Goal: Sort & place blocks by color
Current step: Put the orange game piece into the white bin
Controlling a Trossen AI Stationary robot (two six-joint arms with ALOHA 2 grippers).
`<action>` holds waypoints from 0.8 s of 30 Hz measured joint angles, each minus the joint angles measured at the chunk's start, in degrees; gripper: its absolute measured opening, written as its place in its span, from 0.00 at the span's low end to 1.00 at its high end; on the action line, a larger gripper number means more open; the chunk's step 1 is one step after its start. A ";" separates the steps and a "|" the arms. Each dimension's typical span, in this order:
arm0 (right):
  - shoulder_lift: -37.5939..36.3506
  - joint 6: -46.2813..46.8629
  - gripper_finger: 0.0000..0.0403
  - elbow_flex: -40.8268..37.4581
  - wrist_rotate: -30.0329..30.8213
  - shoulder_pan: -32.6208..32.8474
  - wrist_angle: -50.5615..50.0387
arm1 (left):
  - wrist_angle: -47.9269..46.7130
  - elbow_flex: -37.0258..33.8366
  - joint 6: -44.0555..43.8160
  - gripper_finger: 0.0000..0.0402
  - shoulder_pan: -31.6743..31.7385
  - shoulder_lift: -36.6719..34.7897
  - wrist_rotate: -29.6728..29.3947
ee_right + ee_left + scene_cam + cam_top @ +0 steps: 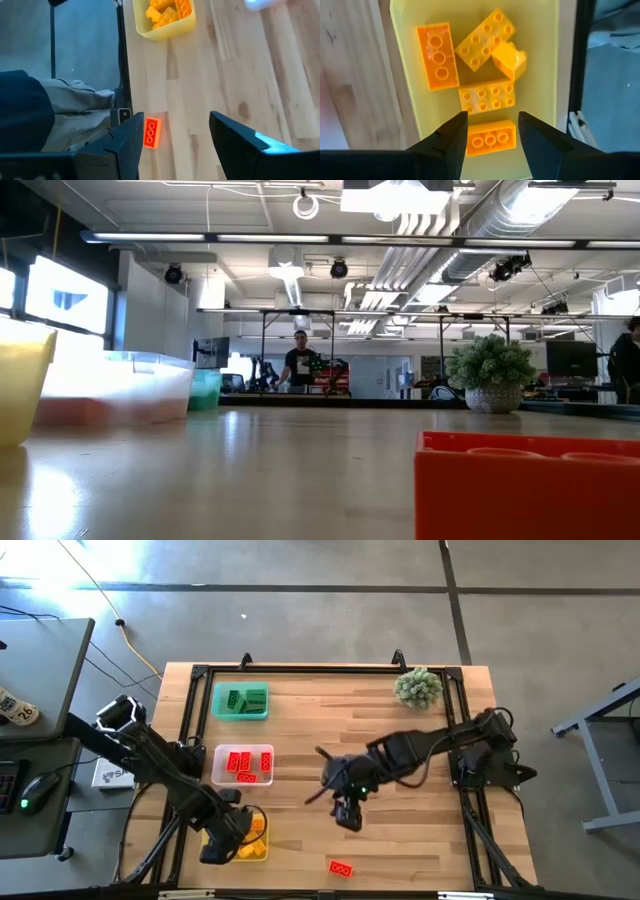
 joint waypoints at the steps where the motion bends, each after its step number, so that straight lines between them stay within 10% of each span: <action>1: 0.15 0.54 0.52 0.00 0.72 0.83 0.20 | 0.01 0.20 0.46 0.40 0.00 -0.28 -0.13; 24: 11.27 9.71 0.52 -0.04 10.66 14.70 4.28 | 1.65 2.87 1.76 0.40 0.11 -4.01 -10.18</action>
